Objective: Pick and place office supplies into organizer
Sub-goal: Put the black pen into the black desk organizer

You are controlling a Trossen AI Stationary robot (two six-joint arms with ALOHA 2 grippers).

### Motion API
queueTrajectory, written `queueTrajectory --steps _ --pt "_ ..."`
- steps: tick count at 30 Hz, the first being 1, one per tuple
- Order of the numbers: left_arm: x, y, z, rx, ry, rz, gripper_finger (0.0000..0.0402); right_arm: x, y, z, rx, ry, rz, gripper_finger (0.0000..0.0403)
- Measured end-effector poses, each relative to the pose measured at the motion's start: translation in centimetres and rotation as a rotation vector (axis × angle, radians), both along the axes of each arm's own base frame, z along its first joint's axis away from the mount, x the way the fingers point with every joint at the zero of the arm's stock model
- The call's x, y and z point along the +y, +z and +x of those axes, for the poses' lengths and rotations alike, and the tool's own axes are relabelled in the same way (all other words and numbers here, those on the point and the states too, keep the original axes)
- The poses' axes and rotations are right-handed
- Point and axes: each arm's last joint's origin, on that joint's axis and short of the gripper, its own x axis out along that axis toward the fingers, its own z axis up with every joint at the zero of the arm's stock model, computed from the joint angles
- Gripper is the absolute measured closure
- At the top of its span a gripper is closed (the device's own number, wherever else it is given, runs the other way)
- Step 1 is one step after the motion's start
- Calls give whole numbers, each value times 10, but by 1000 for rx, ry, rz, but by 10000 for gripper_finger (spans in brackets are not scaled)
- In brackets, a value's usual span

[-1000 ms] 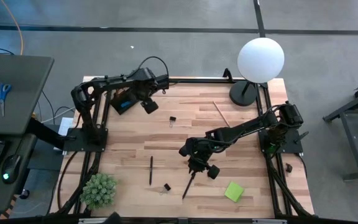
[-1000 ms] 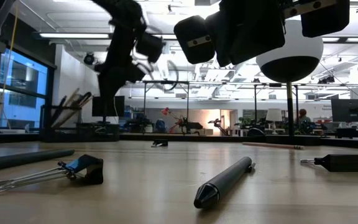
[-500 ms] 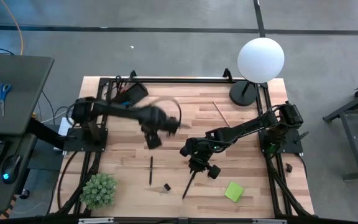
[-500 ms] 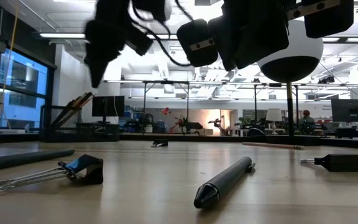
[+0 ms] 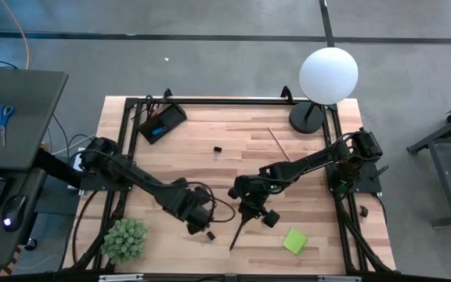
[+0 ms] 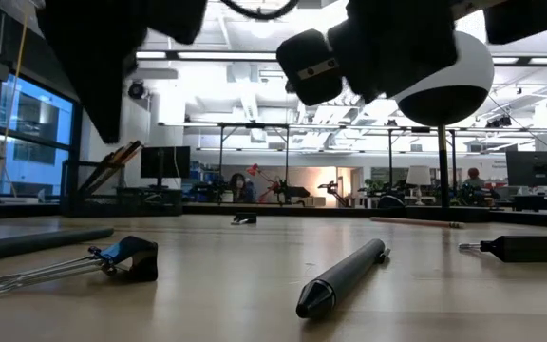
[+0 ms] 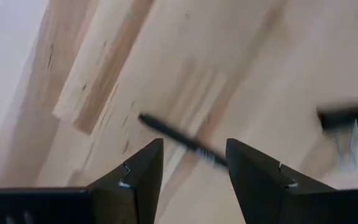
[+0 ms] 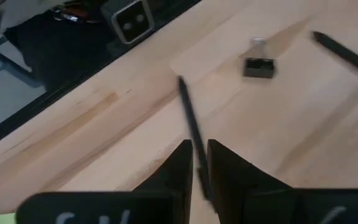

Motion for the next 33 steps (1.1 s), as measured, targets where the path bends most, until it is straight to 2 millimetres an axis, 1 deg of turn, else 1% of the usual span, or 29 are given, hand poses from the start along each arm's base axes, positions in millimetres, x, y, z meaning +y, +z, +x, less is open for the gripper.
queueTrajectory --steps 3,8,12,17,22,27,30,33 --pt "0 -16 -3 -60 111 31 238 8 -3 -7 57 20 -9 360" --pt "5 -36 -11 -83 288 24 238 25 -8 -22 169 69 -39 357" --pt "4 -41 -9 -143 363 -12 238 41 -9 -31 193 125 -53 356" --pt "-7 -41 -8 -212 393 -38 238 55 -13 -40 181 186 -60 355" --pt "-22 -41 -15 -245 397 -15 238 55 -33 -50 197 203 -42 359" --pt "-38 -41 -22 -318 420 29 238 48 -52 -55 208 123 -5 359" --pt "-47 -48 -27 -346 436 76 238 45 -59 -56 207 74 25 363" --pt "-54 -58 -28 -368 442 110 238 45 -60 -55 186 38 26 366"
